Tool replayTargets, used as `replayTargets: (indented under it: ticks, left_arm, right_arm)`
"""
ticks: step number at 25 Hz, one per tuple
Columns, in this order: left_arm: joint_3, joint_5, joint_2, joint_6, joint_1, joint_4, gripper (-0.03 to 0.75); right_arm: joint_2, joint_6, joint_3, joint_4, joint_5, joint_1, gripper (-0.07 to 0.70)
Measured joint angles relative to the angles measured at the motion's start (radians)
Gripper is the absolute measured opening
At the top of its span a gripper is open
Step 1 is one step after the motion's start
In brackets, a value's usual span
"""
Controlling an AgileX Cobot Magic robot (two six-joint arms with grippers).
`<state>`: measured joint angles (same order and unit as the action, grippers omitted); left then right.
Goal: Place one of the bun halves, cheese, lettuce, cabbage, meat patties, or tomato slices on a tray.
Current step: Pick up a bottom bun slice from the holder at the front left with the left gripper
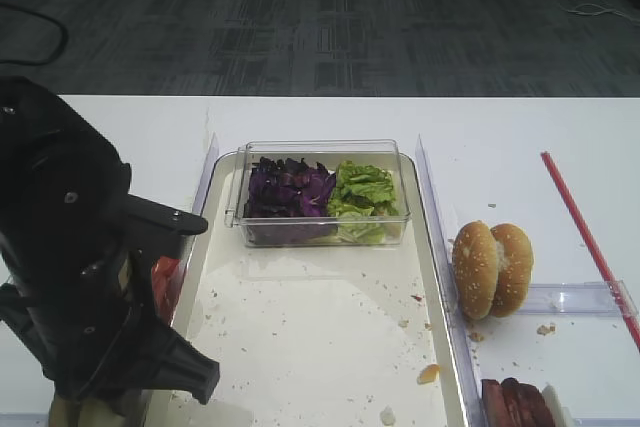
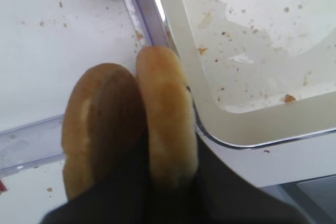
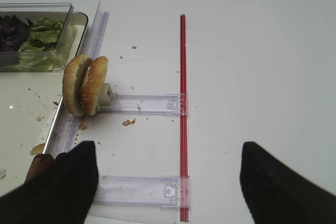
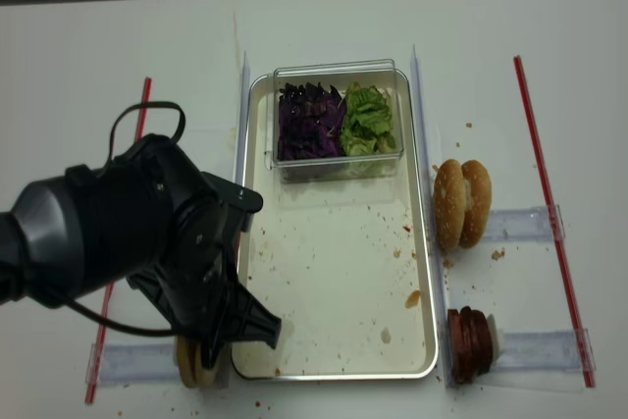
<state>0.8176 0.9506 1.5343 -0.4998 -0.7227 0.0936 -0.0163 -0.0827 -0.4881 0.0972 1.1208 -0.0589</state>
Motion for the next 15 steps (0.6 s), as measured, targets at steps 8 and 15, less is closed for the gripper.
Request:
replayTargets:
  ticks: [8,15]
  left_arm:
    - [0.042,0.007,-0.069,0.0,0.0,0.004,0.101]
    - [0.109,0.012,-0.151,0.0,0.0,0.0,0.1]
  right_arm:
    - [0.0,0.0,0.0,0.0,0.0,0.0,0.59]
    - [0.0,0.0,0.0,0.0,0.0,0.0,0.59]
